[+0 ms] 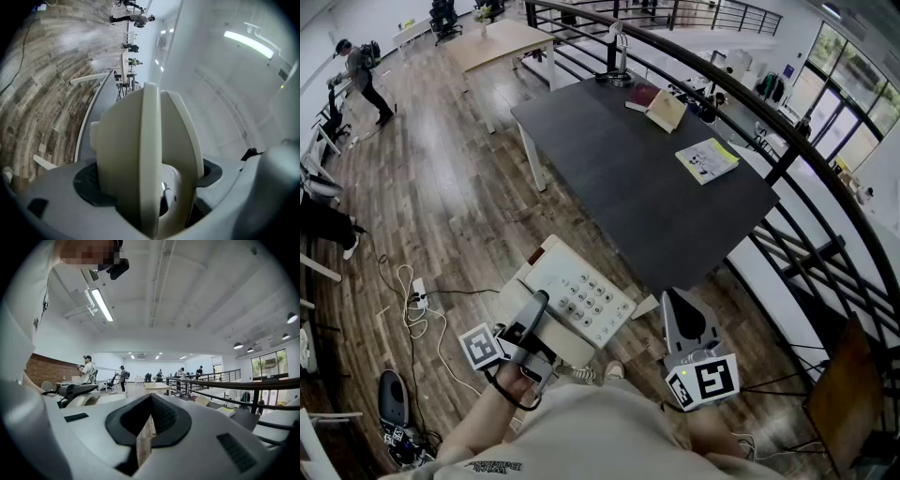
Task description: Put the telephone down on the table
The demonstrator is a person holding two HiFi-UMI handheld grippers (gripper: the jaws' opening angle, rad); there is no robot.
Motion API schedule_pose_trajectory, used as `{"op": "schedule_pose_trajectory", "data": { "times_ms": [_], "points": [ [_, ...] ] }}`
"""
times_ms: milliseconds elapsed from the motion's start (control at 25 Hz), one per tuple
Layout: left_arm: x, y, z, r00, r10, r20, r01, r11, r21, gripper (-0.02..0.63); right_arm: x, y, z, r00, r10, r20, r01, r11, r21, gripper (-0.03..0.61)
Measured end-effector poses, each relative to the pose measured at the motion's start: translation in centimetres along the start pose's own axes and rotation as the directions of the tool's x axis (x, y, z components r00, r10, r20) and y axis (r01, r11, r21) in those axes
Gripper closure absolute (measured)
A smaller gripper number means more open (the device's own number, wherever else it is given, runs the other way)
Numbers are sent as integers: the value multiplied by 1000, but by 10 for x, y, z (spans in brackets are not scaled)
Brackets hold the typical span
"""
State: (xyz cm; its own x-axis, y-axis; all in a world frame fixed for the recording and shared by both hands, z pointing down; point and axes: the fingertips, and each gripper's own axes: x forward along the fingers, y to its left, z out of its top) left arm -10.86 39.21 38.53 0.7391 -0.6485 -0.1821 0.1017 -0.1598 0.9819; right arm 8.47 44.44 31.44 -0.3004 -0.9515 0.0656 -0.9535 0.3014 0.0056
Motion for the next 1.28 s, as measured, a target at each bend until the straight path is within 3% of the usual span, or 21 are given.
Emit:
{"op": "schedule_pose_trajectory", "data": {
  "times_ms": [640,1280],
  "points": [
    [18,4,-20,1000,15,-1,-15,1000,-2,147,-4,-21,2,1000,27,16,-27,1000,9,578],
    [40,9,-58,996,-11,92,11,1000,3,147,-19,-59,-15,993,116,26,-116,993,2,578]
  ]
}}
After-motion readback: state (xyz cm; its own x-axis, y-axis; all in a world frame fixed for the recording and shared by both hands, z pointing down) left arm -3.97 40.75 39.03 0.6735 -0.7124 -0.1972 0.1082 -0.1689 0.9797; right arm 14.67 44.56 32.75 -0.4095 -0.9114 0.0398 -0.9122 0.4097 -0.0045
